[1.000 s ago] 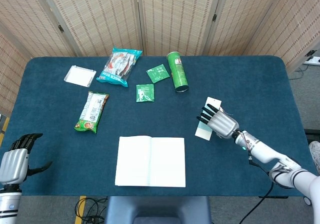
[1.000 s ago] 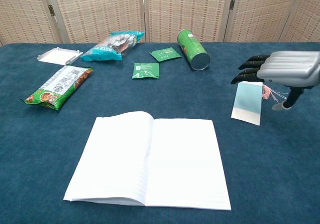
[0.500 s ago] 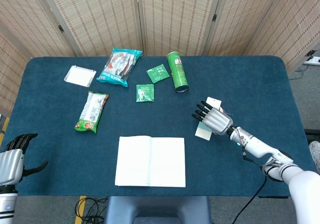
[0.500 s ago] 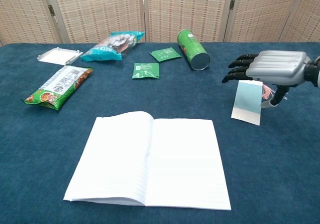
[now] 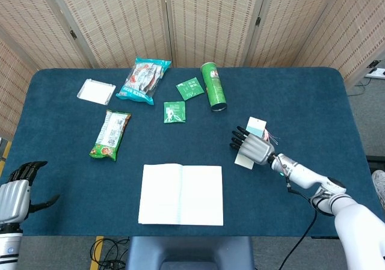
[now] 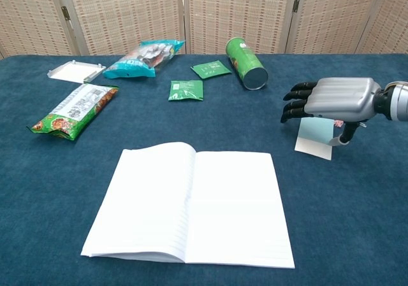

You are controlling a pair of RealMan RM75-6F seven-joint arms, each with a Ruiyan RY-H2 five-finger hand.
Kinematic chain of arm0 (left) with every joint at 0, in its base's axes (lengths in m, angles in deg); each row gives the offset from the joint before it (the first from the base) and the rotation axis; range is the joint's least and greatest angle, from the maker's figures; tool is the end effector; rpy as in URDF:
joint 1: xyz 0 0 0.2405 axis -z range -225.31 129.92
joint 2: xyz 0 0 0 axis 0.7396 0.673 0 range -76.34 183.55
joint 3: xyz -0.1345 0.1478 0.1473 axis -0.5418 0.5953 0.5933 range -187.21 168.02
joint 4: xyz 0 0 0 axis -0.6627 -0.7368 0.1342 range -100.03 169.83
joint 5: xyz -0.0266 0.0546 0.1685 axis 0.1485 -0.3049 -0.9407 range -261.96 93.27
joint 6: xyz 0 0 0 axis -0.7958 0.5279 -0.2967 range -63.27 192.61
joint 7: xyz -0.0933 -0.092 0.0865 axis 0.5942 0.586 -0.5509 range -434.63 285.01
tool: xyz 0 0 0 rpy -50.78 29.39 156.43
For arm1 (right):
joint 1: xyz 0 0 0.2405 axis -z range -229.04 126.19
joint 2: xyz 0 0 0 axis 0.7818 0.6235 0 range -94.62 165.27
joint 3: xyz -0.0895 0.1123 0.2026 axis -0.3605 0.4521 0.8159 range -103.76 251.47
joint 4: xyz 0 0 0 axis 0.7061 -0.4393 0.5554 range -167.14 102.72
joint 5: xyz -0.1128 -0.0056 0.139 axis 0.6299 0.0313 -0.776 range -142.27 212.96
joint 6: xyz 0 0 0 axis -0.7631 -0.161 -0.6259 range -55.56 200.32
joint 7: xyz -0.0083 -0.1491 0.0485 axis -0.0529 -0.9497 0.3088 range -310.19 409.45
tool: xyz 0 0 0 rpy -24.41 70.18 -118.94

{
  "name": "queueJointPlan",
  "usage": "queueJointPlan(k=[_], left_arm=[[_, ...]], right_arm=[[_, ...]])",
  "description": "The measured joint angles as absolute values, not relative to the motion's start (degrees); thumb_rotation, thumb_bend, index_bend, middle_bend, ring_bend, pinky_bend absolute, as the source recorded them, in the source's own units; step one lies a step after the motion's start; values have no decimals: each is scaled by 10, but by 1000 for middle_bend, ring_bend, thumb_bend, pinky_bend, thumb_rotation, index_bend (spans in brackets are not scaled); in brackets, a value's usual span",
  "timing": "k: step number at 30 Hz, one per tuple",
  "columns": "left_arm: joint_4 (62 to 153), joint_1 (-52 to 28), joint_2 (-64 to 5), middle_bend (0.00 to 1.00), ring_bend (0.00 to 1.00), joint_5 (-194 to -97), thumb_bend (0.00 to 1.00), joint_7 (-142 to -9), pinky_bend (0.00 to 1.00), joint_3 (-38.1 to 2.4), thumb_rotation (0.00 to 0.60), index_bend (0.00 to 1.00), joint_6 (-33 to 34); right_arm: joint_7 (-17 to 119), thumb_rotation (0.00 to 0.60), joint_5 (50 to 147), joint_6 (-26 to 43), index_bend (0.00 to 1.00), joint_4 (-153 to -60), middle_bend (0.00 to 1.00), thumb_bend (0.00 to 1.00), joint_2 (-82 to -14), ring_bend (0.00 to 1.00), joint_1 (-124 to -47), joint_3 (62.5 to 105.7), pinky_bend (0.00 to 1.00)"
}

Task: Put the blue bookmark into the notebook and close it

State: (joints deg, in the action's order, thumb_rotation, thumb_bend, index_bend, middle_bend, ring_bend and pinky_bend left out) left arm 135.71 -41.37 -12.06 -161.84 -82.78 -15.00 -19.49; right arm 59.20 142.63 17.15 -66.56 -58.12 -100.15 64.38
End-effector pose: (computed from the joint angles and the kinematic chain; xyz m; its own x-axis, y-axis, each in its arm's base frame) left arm -0.2778 0.2023 0.1749 0.3457 -0.0034 0.9383 0.9344 0.0930 -0.3439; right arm -0.2188 -0.3876 0.0129 0.9200 0.0591 0.3874 -0.2220 -0.7360 0.6395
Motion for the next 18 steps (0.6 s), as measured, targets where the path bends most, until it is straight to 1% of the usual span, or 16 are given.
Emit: queueJointPlan(k=[10, 18], left_arm=[[1354, -417, -120, 229, 167, -1616, 167, -822, 228, -149, 600, 223, -194], [1354, -417, -121, 229, 167, -1617, 167, -822, 228, -149, 600, 223, -194]], right_arm=[[610, 600, 1429, 160, 203, -630, 148, 131, -583, 31, -1001, 620, 82], [612, 600, 1424, 158, 209, -624, 148, 132, -590, 30, -1000, 614, 82]])
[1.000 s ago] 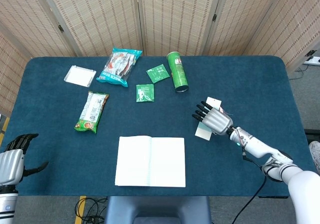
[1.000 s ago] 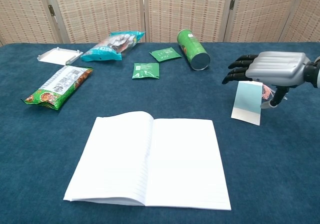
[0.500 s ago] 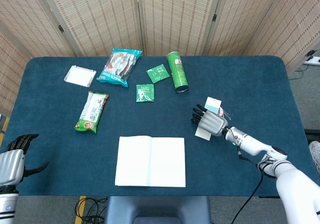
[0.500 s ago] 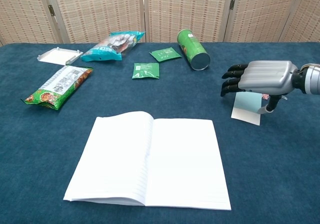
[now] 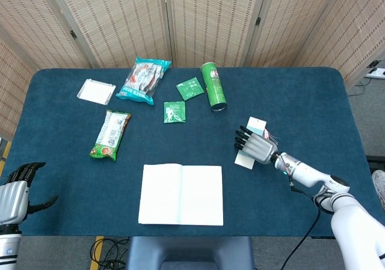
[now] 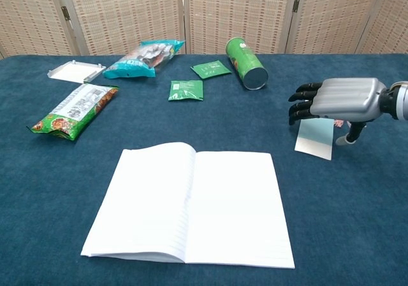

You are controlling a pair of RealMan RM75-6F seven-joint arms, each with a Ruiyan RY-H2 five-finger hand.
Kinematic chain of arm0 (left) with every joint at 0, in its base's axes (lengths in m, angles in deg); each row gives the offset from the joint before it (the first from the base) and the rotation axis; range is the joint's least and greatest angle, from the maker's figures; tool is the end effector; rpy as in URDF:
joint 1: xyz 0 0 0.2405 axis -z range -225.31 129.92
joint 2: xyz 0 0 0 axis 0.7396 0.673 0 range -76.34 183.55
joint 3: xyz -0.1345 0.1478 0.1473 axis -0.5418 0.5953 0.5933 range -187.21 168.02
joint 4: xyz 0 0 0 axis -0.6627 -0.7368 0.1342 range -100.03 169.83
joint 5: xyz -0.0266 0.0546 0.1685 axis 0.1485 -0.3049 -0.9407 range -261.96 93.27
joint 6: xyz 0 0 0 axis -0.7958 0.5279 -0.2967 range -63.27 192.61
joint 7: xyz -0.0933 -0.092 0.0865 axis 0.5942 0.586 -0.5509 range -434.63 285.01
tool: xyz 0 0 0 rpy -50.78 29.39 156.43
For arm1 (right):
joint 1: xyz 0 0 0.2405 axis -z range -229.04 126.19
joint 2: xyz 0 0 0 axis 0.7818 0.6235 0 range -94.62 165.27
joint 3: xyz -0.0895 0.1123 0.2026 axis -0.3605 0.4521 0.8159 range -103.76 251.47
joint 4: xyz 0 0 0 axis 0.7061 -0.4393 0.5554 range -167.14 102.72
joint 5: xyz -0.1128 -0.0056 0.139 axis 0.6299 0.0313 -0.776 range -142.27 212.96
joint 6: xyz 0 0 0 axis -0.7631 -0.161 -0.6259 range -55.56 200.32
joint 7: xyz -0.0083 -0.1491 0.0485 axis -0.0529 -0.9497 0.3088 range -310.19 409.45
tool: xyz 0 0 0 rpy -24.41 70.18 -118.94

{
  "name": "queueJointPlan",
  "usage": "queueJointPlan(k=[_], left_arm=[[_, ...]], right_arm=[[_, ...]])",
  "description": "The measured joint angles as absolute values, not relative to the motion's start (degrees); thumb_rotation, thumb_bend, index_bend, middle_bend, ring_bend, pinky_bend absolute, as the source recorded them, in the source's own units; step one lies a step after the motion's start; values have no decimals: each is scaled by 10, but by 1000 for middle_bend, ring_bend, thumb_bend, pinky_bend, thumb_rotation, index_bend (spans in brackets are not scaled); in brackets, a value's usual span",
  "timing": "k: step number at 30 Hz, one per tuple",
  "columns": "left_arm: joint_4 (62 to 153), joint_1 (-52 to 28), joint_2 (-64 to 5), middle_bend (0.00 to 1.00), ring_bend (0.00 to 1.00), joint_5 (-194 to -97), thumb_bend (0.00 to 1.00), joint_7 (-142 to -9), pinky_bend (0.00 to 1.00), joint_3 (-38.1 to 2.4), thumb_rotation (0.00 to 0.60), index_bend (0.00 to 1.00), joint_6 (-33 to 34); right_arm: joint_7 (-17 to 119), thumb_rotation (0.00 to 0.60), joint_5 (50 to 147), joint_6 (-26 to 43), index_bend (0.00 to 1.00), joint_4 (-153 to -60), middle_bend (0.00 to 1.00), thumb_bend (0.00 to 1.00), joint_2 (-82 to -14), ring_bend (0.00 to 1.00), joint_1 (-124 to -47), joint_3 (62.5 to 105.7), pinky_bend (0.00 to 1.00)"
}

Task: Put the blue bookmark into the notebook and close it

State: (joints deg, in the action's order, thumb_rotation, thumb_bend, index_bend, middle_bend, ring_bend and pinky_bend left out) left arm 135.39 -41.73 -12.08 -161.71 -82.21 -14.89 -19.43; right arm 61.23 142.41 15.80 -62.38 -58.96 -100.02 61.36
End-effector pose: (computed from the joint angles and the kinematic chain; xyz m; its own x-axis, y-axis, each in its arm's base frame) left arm -0.2806 0.2003 0.1749 0.3411 0.0004 0.9400 0.9351 0.1018 -0.3394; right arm -0.2285 -0.3894 0.0169 0.9322 0.0647 0.3562 -0.1962 -0.7368 0.6471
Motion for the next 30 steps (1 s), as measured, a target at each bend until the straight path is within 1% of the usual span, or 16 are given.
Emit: queueJointPlan(k=[4, 9, 18, 30], left_arm=[[1353, -418, -122, 229, 167, -1617, 167, -822, 228, -149, 600, 223, -194], [1352, -418, -123, 229, 167, -1616, 167, -822, 228, -149, 600, 223, -194], [1351, -418, -124, 229, 167, -1617, 167, -823, 228, -149, 600, 223, -193], [1353, -419, -122, 229, 167, -1618, 167, -823, 228, -150, 600, 223, -196]], right_arm=[[611, 600, 1425, 164, 226, -621, 148, 136, -592, 30, -1002, 608, 83], [610, 600, 1425, 165, 279, -620, 148, 183, -593, 30, -1004, 603, 82], [609, 600, 1420, 166, 325, -612, 148, 189, -598, 31, -1001, 600, 82], [616, 600, 1415, 145, 394, -591, 171, 256, -611, 31, -994, 601, 82]])
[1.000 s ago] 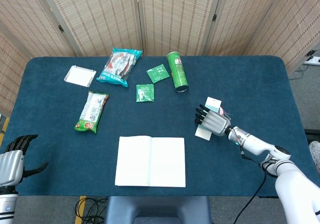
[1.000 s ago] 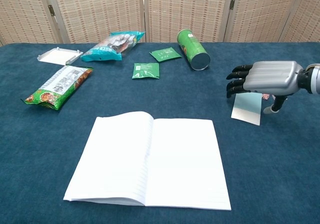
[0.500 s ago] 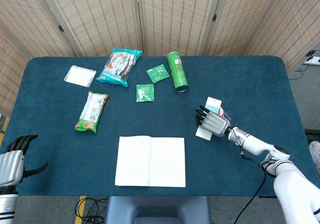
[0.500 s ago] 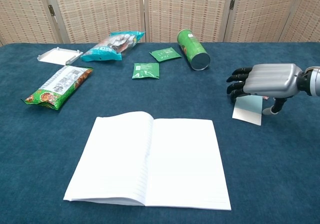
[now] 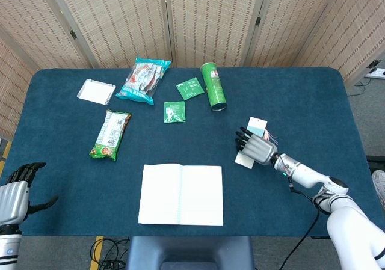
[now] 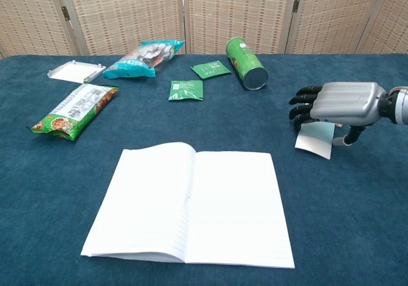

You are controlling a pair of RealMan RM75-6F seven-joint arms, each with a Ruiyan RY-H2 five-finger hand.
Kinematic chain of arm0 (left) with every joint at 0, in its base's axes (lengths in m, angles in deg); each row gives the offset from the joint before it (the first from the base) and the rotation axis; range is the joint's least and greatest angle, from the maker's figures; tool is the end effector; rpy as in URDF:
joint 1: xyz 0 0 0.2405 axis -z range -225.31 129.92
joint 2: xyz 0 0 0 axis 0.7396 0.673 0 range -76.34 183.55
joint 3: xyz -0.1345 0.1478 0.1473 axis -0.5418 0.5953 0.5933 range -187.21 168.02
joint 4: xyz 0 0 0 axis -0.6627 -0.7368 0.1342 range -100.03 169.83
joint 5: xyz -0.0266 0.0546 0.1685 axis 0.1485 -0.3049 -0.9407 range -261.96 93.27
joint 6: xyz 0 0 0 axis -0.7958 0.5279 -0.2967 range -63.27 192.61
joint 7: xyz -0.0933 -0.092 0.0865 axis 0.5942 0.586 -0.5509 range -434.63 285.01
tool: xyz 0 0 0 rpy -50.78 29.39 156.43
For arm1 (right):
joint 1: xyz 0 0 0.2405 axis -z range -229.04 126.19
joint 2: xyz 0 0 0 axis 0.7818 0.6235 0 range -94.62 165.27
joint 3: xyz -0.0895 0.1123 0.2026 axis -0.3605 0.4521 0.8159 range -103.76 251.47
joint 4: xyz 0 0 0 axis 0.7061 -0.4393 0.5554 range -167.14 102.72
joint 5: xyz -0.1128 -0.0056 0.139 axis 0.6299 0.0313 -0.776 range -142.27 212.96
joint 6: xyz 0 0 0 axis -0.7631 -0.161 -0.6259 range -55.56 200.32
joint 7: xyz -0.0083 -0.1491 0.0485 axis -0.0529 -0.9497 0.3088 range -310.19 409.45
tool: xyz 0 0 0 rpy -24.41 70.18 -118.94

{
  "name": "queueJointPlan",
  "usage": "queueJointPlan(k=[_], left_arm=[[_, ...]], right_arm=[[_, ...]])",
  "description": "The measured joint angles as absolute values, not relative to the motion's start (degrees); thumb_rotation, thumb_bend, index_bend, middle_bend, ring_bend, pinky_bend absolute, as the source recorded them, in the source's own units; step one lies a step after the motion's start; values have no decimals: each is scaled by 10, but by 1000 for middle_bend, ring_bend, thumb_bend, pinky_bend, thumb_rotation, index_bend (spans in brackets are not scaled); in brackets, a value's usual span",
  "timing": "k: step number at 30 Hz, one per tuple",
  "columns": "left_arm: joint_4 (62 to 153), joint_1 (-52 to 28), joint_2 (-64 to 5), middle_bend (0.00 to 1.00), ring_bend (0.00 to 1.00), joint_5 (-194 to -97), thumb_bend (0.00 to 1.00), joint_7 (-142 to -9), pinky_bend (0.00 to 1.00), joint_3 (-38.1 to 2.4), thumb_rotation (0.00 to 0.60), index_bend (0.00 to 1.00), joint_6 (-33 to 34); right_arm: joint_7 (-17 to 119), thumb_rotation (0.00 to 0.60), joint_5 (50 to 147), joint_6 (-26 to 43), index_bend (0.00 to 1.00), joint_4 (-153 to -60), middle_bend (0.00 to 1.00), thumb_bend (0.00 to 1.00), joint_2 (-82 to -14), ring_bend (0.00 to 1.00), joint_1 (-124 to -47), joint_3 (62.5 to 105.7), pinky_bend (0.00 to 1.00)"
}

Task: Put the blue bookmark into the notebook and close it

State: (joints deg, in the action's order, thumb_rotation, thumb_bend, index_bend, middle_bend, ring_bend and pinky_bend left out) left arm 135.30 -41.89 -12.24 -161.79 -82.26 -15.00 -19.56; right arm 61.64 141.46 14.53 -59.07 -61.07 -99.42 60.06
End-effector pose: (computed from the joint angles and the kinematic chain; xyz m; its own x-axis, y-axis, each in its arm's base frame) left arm -0.2808 0.1999 0.1748 0.3410 -0.0027 0.9401 0.9352 0.1033 -0.3389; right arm -0.2314 -0.3882 0.0120 0.9315 0.0739 0.3563 -0.1918 -0.7325 0.6532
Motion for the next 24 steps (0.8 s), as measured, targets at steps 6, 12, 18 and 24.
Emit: queueJointPlan(k=[6, 12, 18, 24], left_arm=[[1353, -419, -121, 229, 167, -1619, 167, -822, 228, -151, 600, 223, -197], [1355, -418, -121, 229, 167, -1619, 167, -824, 228, -152, 600, 223, -196], [1356, -418, -120, 229, 167, -1619, 167, -824, 228, -152, 600, 223, -197], [1357, -419, -118, 223, 167, -1620, 167, -821, 228, -151, 600, 223, -196]], right_arm=[[624, 600, 1409, 112, 394, -591, 173, 260, -608, 31, -993, 610, 82], [617, 600, 1413, 38, 394, -626, 175, 260, -597, 30, -1000, 625, 82], [584, 600, 1430, -3, 395, -704, 175, 260, -581, 31, -1022, 635, 81], [536, 600, 1449, -1, 394, -807, 175, 259, -567, 19, -1045, 639, 72]])
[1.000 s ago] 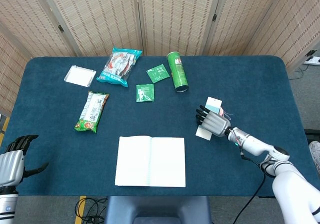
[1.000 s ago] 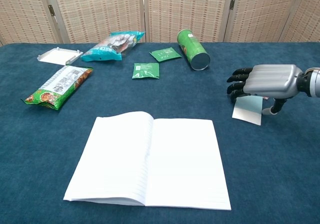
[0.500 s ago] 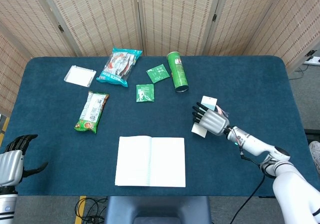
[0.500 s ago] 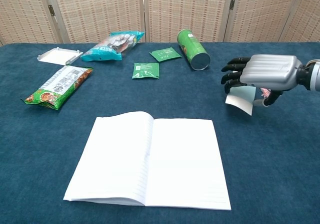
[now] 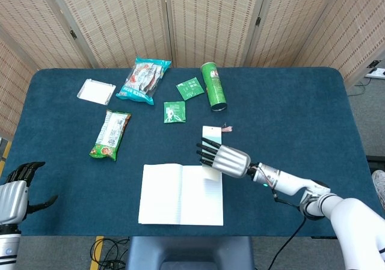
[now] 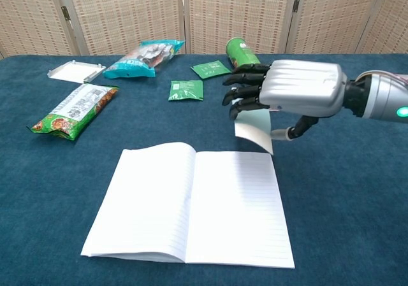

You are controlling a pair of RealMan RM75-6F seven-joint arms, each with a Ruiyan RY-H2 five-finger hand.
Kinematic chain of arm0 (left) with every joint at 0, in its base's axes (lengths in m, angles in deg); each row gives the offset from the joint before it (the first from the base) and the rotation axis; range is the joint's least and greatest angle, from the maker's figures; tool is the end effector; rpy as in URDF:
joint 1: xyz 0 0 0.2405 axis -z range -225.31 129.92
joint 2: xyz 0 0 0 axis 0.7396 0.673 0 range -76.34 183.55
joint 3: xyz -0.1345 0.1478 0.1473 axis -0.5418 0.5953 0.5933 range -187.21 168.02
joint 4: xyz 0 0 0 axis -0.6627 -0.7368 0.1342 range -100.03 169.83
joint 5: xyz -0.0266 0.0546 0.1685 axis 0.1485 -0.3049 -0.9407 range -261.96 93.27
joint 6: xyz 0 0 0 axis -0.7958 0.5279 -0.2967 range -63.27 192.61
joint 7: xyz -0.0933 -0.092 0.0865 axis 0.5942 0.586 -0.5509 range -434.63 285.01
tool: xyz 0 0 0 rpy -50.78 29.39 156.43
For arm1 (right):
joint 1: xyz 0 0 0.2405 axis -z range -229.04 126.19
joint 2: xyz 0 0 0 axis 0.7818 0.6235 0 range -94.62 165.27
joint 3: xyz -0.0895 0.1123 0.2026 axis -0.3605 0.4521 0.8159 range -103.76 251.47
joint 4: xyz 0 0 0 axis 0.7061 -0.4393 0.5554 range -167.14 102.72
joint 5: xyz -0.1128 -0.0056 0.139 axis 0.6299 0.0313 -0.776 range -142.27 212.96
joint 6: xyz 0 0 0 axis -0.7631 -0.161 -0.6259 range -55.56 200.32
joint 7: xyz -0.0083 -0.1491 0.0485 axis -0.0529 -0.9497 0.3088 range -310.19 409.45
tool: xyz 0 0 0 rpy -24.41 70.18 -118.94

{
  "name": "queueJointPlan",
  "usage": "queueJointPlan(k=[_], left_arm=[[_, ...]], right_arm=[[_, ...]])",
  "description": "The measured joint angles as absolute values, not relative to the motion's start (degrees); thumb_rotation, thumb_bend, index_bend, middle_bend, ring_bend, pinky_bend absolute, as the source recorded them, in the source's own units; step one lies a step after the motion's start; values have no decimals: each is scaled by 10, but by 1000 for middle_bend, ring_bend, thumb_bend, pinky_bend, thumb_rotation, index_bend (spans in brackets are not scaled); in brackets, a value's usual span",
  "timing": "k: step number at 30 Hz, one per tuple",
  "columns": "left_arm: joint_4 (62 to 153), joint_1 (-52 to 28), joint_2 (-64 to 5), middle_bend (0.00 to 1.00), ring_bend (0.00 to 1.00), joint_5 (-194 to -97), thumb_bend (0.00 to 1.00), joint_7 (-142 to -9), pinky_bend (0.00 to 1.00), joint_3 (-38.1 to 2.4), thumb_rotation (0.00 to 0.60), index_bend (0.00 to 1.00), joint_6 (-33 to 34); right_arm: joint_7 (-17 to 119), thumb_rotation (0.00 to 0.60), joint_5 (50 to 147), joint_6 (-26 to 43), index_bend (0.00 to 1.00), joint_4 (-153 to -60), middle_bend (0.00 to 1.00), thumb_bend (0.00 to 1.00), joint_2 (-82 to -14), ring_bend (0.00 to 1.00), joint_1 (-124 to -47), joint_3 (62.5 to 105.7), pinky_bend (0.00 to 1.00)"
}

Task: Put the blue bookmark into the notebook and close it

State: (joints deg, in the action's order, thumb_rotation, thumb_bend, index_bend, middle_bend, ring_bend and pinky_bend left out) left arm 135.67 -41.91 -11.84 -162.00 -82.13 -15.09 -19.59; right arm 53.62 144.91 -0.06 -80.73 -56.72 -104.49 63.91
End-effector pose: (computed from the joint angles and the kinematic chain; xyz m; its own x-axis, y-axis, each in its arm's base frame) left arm -0.2795 0.2000 0.1765 0.3397 -0.0054 0.9405 0.9361 0.0994 -0.3375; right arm -0.1289 -0.3442 0.0036 0.7174 0.2532 0.6490 -0.1364 -0.8625 0.4874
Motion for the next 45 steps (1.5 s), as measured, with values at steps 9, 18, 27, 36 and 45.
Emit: queueJointPlan(k=[9, 18, 27, 36, 45], left_arm=[[1352, -422, -118, 222, 167, -1623, 167, -814, 228, -149, 600, 222, -199], [1346, -424, -120, 222, 167, -1629, 168, -803, 228, -147, 600, 221, -200], [1334, -430, -123, 222, 167, -1632, 167, -785, 228, -144, 600, 221, -204], [1325, -434, -124, 222, 167, -1637, 167, -773, 228, -142, 600, 221, -207], [1319, -437, -125, 222, 167, -1639, 167, -766, 228, -141, 600, 220, -209]], right_arm=[[441, 600, 1470, 54, 394, -954, 158, 256, -548, 0, -1070, 640, 40], [332, 600, 1469, 137, 395, -1055, 137, 256, -536, 0, -1076, 639, 12], [226, 600, 1421, 208, 395, -1123, 128, 256, -527, 0, -1057, 652, 0], [170, 600, 1412, 231, 377, -1148, 126, 256, -537, 0, -1041, 659, 0], [149, 600, 1406, 244, 336, -1150, 122, 256, -547, 0, -1034, 668, 0]])
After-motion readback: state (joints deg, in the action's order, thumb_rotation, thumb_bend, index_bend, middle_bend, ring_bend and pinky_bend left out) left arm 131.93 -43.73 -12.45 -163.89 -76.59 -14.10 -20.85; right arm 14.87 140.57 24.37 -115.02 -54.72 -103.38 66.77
